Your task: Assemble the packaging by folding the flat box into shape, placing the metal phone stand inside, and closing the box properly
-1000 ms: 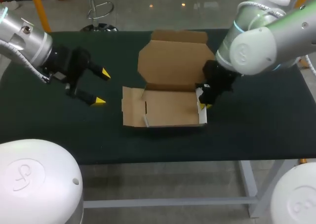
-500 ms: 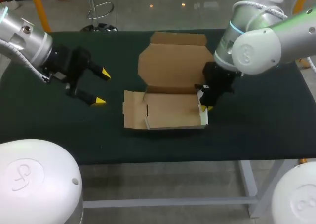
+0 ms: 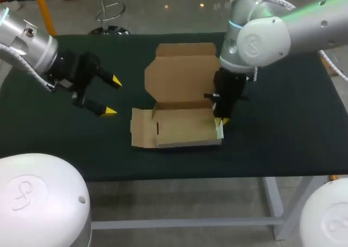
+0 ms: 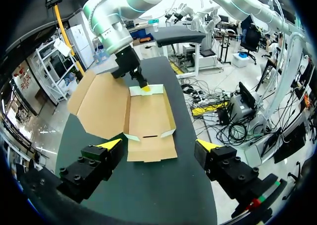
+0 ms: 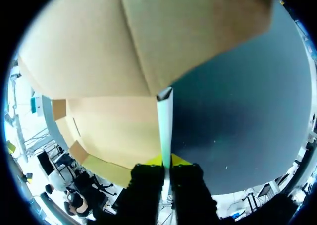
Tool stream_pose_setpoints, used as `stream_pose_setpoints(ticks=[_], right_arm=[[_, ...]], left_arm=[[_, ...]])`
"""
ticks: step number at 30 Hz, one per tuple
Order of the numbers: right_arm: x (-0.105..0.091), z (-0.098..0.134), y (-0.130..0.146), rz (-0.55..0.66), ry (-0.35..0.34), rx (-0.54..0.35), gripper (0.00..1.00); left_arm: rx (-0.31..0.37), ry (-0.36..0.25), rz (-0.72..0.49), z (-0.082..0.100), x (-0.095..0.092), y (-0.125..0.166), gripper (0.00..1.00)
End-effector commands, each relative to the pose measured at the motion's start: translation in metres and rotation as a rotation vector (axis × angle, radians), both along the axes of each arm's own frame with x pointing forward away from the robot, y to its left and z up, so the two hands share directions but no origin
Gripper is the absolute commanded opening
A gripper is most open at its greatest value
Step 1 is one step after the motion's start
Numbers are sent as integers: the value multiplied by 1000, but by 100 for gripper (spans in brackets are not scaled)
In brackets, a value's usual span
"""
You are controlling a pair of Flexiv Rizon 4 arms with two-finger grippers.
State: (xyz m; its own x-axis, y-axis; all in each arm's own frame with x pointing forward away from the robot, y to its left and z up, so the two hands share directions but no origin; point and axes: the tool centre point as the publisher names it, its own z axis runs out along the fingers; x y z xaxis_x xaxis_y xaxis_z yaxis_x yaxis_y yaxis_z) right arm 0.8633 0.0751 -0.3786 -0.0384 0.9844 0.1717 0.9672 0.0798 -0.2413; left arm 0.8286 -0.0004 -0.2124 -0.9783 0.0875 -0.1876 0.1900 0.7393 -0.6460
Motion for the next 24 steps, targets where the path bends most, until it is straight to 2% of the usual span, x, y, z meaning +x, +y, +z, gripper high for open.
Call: stream_pose_setpoints(ticks=[1,14,24], right_arm=[[-2,0,3,-2,36,-21,0],[-15,0,-4,2,132,2,0],[-20,-13,-7,23,207,6,0]], left_arm=[[5,3,-1,1,0,1,100],[5,3,-1,1,0,1,100],[5,3,-1,1,0,1,100]])
